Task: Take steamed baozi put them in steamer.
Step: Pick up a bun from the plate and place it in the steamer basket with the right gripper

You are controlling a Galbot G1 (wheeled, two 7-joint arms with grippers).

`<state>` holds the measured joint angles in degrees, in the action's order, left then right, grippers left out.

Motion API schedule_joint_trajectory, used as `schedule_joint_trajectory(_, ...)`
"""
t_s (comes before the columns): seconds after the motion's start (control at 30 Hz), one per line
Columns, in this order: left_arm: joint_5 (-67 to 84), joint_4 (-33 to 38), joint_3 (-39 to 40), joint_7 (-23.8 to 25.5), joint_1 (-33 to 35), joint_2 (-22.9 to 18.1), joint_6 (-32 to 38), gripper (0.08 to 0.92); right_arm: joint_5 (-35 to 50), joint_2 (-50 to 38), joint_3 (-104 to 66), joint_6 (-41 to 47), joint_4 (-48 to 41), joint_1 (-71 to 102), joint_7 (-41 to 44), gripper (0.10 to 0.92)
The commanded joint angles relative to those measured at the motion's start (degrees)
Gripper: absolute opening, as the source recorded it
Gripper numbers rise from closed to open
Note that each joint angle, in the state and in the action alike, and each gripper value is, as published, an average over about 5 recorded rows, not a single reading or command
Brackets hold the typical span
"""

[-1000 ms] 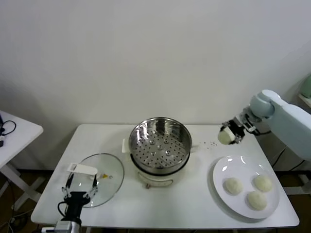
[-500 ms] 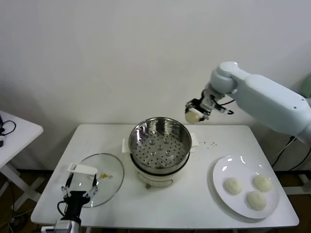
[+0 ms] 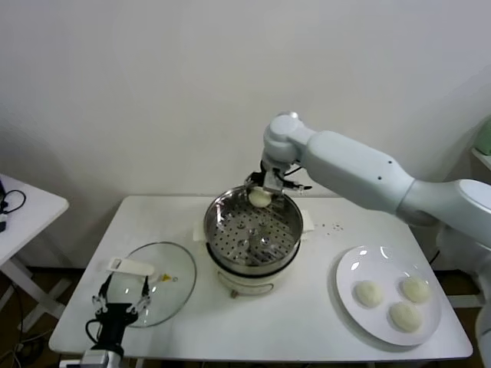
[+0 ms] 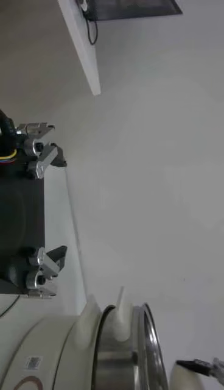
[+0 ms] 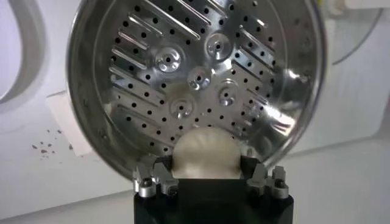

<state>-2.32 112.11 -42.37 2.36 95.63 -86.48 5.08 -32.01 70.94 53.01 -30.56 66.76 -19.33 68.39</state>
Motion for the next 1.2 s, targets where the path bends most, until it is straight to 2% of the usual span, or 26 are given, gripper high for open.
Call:
schedule_joint_trajectory(0.03, 0.07, -0.17, 0.05, -0.03, 0.15, -0.16, 0.12, 0.823, -6.43, 4.13, -0.29, -1.98, -2.93, 3.37, -0.1, 0.721)
schedule_joint_trajectory(0.7, 0.81, -0.64, -0.1, -0.2, 0.72, -0.12, 0.3, 0.823, -11.98, 6.38, -2.98, -3.57, -7.04, 7.34, -0.06, 0.724)
schedule_joint_trajectory(0.9, 0.81, -0.6, -0.01, -0.24, 0.71, -0.24, 0.26, 0.823, -13.43, 6.79, -4.11, -4.85, -7.42, 7.95, -1.3, 0.81)
schedule_joint_trajectory(1.07, 0.81, -0.49, -0.04, -0.3, 0.73, -0.23, 0.2, 0.823, -12.49, 5.75, -4.59, -5.96, -5.68, 6.87, -0.46, 0.822)
schedule_joint_trajectory(1.2, 0.81, -0.44, -0.01, -0.34, 0.69, -0.23, 0.16, 0.823, -8.0, 2.28, -3.55, -6.05, -1.35, 3.63, 1.08, 0.823)
